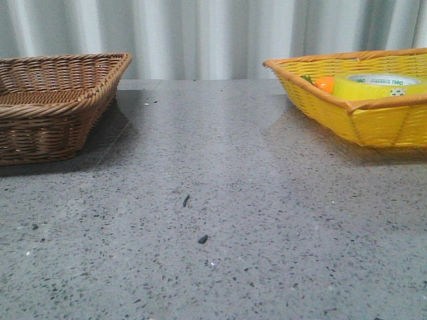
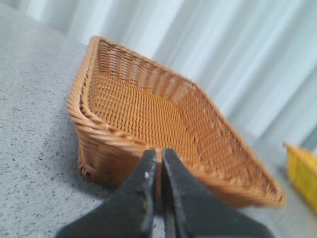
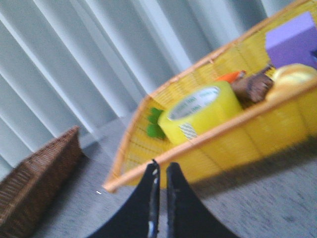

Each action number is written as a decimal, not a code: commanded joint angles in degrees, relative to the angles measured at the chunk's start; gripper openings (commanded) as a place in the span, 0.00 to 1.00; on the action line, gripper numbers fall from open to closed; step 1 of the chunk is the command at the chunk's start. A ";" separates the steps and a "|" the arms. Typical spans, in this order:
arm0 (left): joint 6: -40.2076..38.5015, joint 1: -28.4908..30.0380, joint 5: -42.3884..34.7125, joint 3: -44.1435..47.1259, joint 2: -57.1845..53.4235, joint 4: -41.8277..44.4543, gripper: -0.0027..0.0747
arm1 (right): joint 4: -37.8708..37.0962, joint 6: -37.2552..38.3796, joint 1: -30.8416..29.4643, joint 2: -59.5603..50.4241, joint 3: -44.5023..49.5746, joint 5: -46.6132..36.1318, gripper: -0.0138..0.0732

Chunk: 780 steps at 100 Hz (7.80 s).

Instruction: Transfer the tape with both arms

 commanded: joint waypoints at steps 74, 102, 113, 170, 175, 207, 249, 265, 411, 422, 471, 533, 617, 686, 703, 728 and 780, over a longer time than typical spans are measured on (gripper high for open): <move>-0.63 -0.71 28.68 -42.66 27.84 16.30 0.61 | -17.72 -2.97 -0.28 49.85 -59.95 46.40 0.64; -0.63 -1.71 30.54 -42.66 27.84 16.15 0.61 | -21.12 -2.97 -0.15 75.40 -82.22 65.68 0.64; -0.63 -1.71 31.37 -42.66 27.84 16.15 0.61 | -23.50 -2.97 -0.15 81.53 -85.82 65.33 0.64; -0.63 -1.71 33.42 -42.66 27.84 16.15 0.61 | -27.97 -2.97 -0.15 95.21 -87.04 54.94 0.64; -0.63 -1.71 33.34 -42.66 27.84 16.15 0.61 | -27.97 -2.97 -0.15 95.92 -87.04 54.29 0.64; -0.63 -1.71 33.34 -42.66 27.84 16.15 0.60 | -27.97 -2.97 -0.15 98.47 -86.27 54.07 0.38; -0.63 -1.71 33.34 -42.66 27.84 16.15 0.60 | -27.97 -2.79 3.24 88.69 -91.89 52.81 0.10; -0.63 -1.71 33.03 -42.66 27.84 16.15 0.60 | -27.46 -2.79 9.01 86.78 -102.05 51.34 0.10; 13.21 -1.71 33.07 -47.11 34.75 3.18 0.60 | -27.54 -0.21 22.60 79.59 -108.18 59.94 0.10; 17.32 -2.83 33.07 -52.71 41.04 -0.28 0.60 | -27.54 -1.48 22.60 69.88 -102.66 58.30 0.10; 12.42 -13.49 49.36 -89.96 80.89 0.81 0.60 | -33.24 -0.76 22.48 26.93 -61.85 30.08 0.10; -8.02 -23.30 58.95 -102.65 97.68 30.64 0.69 | -35.16 3.94 22.48 29.76 -59.75 35.48 0.10; -10.73 -23.07 54.54 -102.78 105.75 30.14 0.66 | -34.71 3.94 22.48 29.76 -59.75 36.73 0.10; -10.52 -23.07 59.36 -116.32 100.62 32.95 0.01 | -34.71 3.94 22.48 29.76 -59.67 36.53 0.10; -12.00 -23.07 64.16 -120.51 96.81 45.69 0.01 | -34.71 3.94 22.48 29.76 -59.67 36.53 0.10; -12.30 -16.10 72.67 -120.51 92.70 53.60 0.01 | -34.71 3.94 22.48 29.76 -59.67 36.27 0.10; -12.63 7.30 71.71 -103.77 89.25 41.87 0.01 | -34.71 3.94 22.48 29.76 -59.67 35.82 0.10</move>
